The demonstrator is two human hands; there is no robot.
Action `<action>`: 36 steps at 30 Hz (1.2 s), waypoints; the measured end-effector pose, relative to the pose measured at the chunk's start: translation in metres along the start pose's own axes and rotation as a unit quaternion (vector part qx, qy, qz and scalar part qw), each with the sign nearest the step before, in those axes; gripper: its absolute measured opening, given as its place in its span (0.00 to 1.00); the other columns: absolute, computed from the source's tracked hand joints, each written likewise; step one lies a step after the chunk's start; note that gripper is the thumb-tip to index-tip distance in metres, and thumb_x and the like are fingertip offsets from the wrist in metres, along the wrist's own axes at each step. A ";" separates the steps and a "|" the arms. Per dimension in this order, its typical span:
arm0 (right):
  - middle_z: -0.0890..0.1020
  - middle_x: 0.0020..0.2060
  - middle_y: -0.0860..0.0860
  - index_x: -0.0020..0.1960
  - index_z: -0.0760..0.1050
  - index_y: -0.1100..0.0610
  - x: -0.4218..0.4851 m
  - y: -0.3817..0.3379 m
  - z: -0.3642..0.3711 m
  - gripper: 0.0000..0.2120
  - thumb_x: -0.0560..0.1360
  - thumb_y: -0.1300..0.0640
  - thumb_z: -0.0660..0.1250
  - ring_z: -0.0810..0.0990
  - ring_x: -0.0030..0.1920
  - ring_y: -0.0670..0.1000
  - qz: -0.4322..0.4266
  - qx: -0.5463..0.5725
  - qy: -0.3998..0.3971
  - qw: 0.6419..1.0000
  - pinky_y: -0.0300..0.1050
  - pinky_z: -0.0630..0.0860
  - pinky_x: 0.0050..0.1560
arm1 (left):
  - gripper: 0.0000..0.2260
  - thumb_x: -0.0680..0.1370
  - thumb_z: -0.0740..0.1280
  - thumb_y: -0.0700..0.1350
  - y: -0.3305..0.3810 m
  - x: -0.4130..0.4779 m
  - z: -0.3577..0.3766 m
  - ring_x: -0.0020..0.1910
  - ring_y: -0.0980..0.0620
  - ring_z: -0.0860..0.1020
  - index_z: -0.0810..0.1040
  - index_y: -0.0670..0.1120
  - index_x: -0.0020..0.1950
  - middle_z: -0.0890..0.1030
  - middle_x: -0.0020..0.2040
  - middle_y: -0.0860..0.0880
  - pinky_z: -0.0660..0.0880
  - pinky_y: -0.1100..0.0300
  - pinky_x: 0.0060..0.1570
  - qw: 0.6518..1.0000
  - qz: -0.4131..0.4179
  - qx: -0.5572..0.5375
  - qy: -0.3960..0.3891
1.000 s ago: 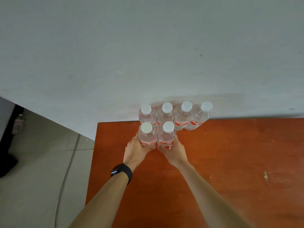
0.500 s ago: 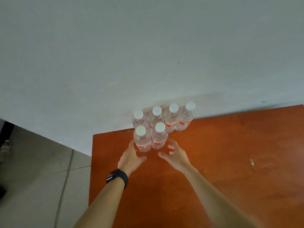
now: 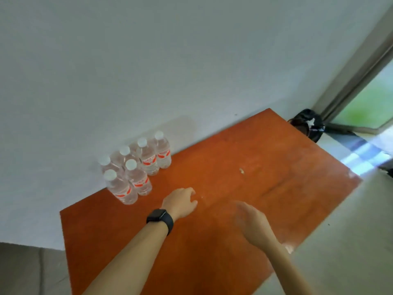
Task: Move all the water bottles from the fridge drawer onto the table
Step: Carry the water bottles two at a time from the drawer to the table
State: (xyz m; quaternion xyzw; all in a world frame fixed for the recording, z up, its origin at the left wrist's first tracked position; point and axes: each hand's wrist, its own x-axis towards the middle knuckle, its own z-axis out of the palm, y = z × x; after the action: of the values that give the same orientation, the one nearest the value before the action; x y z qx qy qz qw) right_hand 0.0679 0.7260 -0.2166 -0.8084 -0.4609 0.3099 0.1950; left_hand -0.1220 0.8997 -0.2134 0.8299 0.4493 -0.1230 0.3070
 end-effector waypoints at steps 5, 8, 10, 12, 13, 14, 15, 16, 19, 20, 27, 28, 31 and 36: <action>0.75 0.69 0.42 0.70 0.71 0.39 -0.090 0.089 -0.086 0.18 0.81 0.40 0.59 0.72 0.69 0.48 0.090 -0.043 0.123 0.987 0.48 0.71 0.69 | 0.20 0.84 0.59 0.56 0.162 0.001 0.034 0.63 0.45 0.76 0.69 0.51 0.75 0.75 0.69 0.47 0.77 0.49 0.59 0.980 0.154 0.127 0.002; 0.76 0.68 0.44 0.70 0.73 0.42 -0.169 0.147 -0.138 0.18 0.81 0.42 0.61 0.70 0.70 0.50 0.135 -0.033 0.209 0.968 0.48 0.67 0.70 | 0.20 0.84 0.60 0.56 0.271 -0.022 0.071 0.61 0.44 0.77 0.69 0.51 0.74 0.75 0.67 0.47 0.77 0.46 0.58 0.957 0.240 0.160 -0.019; 0.77 0.67 0.45 0.69 0.75 0.43 -0.220 0.182 -0.167 0.18 0.81 0.43 0.62 0.71 0.69 0.51 0.159 -0.023 0.251 0.954 0.48 0.66 0.70 | 0.19 0.83 0.61 0.56 0.334 -0.041 0.096 0.58 0.45 0.78 0.71 0.52 0.72 0.77 0.65 0.48 0.77 0.47 0.56 0.943 0.285 0.171 -0.016; 0.78 0.66 0.45 0.69 0.75 0.43 -0.276 0.219 -0.198 0.17 0.81 0.44 0.63 0.73 0.68 0.50 0.185 -0.026 0.288 0.939 0.47 0.68 0.68 | 0.18 0.82 0.62 0.57 0.400 -0.068 0.125 0.58 0.46 0.78 0.72 0.54 0.71 0.78 0.62 0.49 0.78 0.47 0.56 0.927 0.333 0.171 -0.011; 0.79 0.65 0.45 0.68 0.75 0.42 -0.305 0.237 -0.212 0.17 0.81 0.44 0.63 0.73 0.68 0.50 0.196 -0.027 0.307 0.931 0.46 0.69 0.67 | 0.18 0.81 0.62 0.57 0.432 -0.083 0.140 0.58 0.47 0.77 0.72 0.55 0.71 0.78 0.62 0.49 0.77 0.47 0.56 0.917 0.360 0.173 -0.009; 0.79 0.65 0.44 0.68 0.75 0.42 -0.334 0.254 -0.225 0.17 0.80 0.44 0.63 0.72 0.68 0.49 0.209 -0.027 0.326 0.922 0.45 0.69 0.66 | 0.18 0.82 0.62 0.58 0.464 -0.098 0.154 0.60 0.48 0.77 0.72 0.56 0.71 0.78 0.63 0.49 0.77 0.48 0.58 0.906 0.387 0.173 -0.007; 0.78 0.65 0.43 0.68 0.75 0.42 -0.362 0.271 -0.237 0.17 0.80 0.44 0.63 0.72 0.68 0.49 0.223 -0.024 0.347 0.911 0.45 0.69 0.66 | 0.19 0.82 0.62 0.58 0.494 -0.113 0.167 0.61 0.48 0.76 0.72 0.56 0.71 0.78 0.65 0.49 0.77 0.49 0.59 0.896 0.411 0.168 -0.006; 0.78 0.65 0.43 0.68 0.75 0.42 -0.388 0.288 -0.248 0.17 0.80 0.44 0.64 0.71 0.68 0.48 0.236 -0.019 0.369 0.899 0.45 0.68 0.67 | 0.19 0.82 0.62 0.58 0.523 -0.128 0.180 0.63 0.48 0.76 0.71 0.57 0.72 0.77 0.67 0.50 0.76 0.49 0.61 0.887 0.433 0.160 -0.004; 0.79 0.64 0.42 0.67 0.76 0.44 -0.457 0.337 -0.276 0.17 0.79 0.44 0.65 0.73 0.68 0.49 0.260 -0.011 0.430 0.864 0.46 0.69 0.68 | 0.19 0.81 0.61 0.59 0.605 -0.168 0.216 0.66 0.49 0.74 0.71 0.58 0.72 0.75 0.69 0.51 0.75 0.50 0.62 0.862 0.486 0.141 0.017; 0.79 0.64 0.43 0.67 0.77 0.44 -0.476 0.352 -0.284 0.18 0.79 0.44 0.65 0.73 0.67 0.48 0.266 -0.011 0.444 0.856 0.48 0.69 0.69 | 0.19 0.82 0.61 0.58 0.630 -0.179 0.227 0.66 0.49 0.74 0.71 0.58 0.72 0.75 0.69 0.51 0.75 0.51 0.61 0.853 0.503 0.138 0.022; 0.78 0.66 0.43 0.69 0.75 0.46 -0.568 0.446 -0.336 0.19 0.80 0.46 0.64 0.72 0.69 0.48 0.316 -0.002 0.495 0.809 0.47 0.66 0.72 | 0.18 0.82 0.61 0.58 0.774 -0.212 0.309 0.65 0.49 0.75 0.72 0.58 0.72 0.76 0.68 0.51 0.74 0.53 0.62 0.797 0.587 0.142 0.003; 0.78 0.66 0.43 0.69 0.75 0.46 -0.575 0.462 -0.346 0.18 0.80 0.46 0.64 0.72 0.69 0.48 0.322 -0.002 0.497 0.806 0.46 0.66 0.72 | 0.18 0.82 0.61 0.58 0.794 -0.212 0.320 0.65 0.50 0.75 0.72 0.57 0.72 0.76 0.68 0.50 0.73 0.54 0.62 0.790 0.596 0.145 -0.002; 0.78 0.65 0.42 0.69 0.76 0.46 -0.588 0.511 -0.376 0.18 0.80 0.47 0.65 0.72 0.68 0.47 0.338 0.010 0.503 0.796 0.41 0.64 0.69 | 0.18 0.82 0.61 0.57 0.855 -0.202 0.352 0.66 0.50 0.74 0.71 0.56 0.73 0.75 0.69 0.50 0.71 0.55 0.64 0.773 0.615 0.154 -0.013; 0.77 0.65 0.39 0.69 0.75 0.43 -0.599 0.600 -0.441 0.18 0.79 0.44 0.64 0.71 0.68 0.45 0.364 0.022 0.509 0.780 0.44 0.67 0.69 | 0.18 0.82 0.62 0.57 0.976 -0.167 0.397 0.64 0.50 0.75 0.72 0.57 0.71 0.77 0.66 0.50 0.75 0.51 0.62 0.757 0.635 0.153 -0.027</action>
State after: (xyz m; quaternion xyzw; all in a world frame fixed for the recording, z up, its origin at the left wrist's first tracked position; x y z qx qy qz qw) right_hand 0.5131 -0.1052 -0.0617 -0.9516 0.0408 -0.0882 0.2916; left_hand 0.6130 0.1436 -0.0536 0.9570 -0.2141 0.0112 0.1955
